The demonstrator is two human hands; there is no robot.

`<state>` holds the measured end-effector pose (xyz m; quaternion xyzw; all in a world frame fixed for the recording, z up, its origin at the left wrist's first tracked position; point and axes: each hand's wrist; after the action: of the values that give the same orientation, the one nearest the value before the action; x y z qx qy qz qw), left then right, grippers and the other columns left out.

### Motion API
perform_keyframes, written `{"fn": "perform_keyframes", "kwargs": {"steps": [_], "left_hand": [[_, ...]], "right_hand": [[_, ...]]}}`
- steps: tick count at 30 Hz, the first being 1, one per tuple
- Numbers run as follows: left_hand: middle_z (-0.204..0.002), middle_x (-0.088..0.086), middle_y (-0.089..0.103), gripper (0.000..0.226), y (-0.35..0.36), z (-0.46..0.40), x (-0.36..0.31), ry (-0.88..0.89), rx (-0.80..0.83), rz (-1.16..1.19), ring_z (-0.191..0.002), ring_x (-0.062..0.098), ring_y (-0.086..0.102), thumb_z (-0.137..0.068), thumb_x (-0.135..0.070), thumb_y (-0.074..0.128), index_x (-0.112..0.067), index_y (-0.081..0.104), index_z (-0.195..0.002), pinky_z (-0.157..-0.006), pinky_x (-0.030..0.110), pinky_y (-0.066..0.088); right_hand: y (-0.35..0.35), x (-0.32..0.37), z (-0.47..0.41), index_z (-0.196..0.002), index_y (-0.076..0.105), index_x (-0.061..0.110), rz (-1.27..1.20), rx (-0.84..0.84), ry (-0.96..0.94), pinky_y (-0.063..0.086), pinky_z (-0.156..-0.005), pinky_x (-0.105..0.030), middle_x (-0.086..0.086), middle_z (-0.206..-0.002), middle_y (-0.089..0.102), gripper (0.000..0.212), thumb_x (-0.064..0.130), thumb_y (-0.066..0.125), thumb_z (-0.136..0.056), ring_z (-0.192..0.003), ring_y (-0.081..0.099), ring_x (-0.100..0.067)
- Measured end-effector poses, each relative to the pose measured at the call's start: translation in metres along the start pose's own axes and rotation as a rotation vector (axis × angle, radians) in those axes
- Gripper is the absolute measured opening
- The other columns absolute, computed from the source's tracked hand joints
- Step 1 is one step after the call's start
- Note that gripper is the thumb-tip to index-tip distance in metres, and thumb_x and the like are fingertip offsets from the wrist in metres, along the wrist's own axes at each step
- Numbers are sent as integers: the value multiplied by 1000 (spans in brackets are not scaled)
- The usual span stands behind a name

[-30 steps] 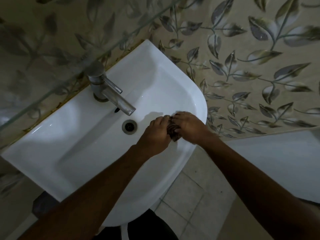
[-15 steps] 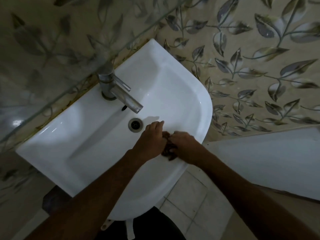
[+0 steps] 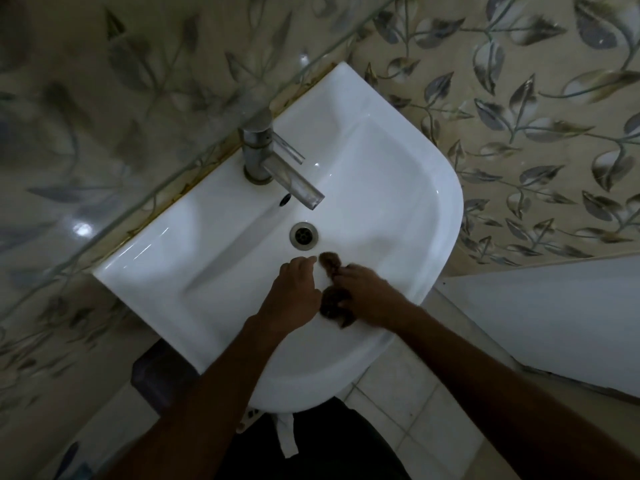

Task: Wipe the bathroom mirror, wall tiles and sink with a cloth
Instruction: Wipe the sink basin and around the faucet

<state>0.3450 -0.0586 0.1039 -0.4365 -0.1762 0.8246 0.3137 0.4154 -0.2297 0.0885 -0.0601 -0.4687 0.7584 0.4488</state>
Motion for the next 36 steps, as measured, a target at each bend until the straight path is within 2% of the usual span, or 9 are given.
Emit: {"fn": "perform_keyframes", "kwargs": {"steps": [5, 9, 13, 16, 20, 23, 29, 32, 36], "left_hand": [[-157, 11, 31, 66, -15, 4, 17, -84, -67, 14, -143, 28, 28, -94, -7, 48, -12, 24, -156, -114, 37, 30], [-156, 13, 33, 64, -27, 11, 29, -94, -65, -13, -142, 29, 29, -96, -11, 49, -12, 25, -155, -114, 39, 30], [-156, 14, 34, 61, -32, 18, 38, -159, -59, -26, -143, 31, 28, -99, -21, 50, -11, 26, -155, -115, 41, 29], [-156, 13, 35, 62, -36, 25, 41, -171, -87, -37, -142, 30, 30, -98, -21, 49, -13, 28, -155, -114, 42, 32], [-152, 11, 41, 56, -40, 36, 47, -163, -144, -58, -139, 29, 34, -97, -20, 48, -15, 36, -152, -112, 42, 36], [-148, 9, 47, 51, -44, 43, 49, -143, -195, -39, -136, 27, 38, -97, -19, 47, -17, 43, -148, -109, 41, 39], [-134, 1, 59, 44, -52, 59, 51, -57, -378, 46, -126, 19, 48, -95, -17, 51, -20, 54, -139, -104, 39, 47], [-122, -2, 65, 33, -59, 64, 48, -75, -592, 150, -118, 15, 54, -96, -15, 54, -20, 63, -127, -97, 26, 45], [-120, -2, 66, 27, -70, 72, 52, -112, -763, 165, -115, 14, 56, -96, -11, 55, -18, 66, -120, -94, 21, 41]], "right_hand": [[20, 70, 7, -144, 52, 16, -346, 185, -169, 33, -112, -26, -5, -150, 48, 49, 17, 62, -96, -134, 46, -21], [10, 50, 1, -148, 48, 14, -280, 150, -136, 35, -116, -34, -9, -150, 48, 53, 18, 62, -97, -135, 46, -26], [16, 69, 2, -154, 34, 6, -155, 77, -72, 21, -115, -30, -13, -159, 33, 61, 23, 57, -100, -145, 30, -30], [32, 106, 3, -148, 44, 7, -345, 93, -186, 36, -104, -27, -13, -151, 43, 52, 16, 59, -99, -132, 45, -28], [37, 121, -14, -136, 56, 8, -459, -21, -125, 47, -91, -28, -13, -135, 55, 35, 12, 54, -101, -111, 62, -30], [43, 126, -17, -135, 57, 9, -468, -117, -97, 46, -92, -31, -11, -138, 54, 36, 9, 55, -99, -114, 58, -28], [44, 156, -2, -105, 65, 11, -590, -189, 6, 36, -66, -10, -4, -100, 67, 14, 10, 51, -100, -82, 57, -12], [41, 187, -24, -95, 63, 12, -742, -369, 124, 38, -65, -15, 2, -90, 63, 5, 10, 59, -96, -73, 52, -4], [37, 219, -68, -97, 67, 22, -1152, -360, 342, 54, -72, -31, 1, -97, 74, 12, 29, 58, -95, -85, 69, -11]]}}
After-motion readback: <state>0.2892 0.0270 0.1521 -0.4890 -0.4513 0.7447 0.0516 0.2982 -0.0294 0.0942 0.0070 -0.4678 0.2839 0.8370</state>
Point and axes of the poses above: each hand's wrist, its own z-axis away from the middle knuckle, its own y-axis out of the palm, x = y × z
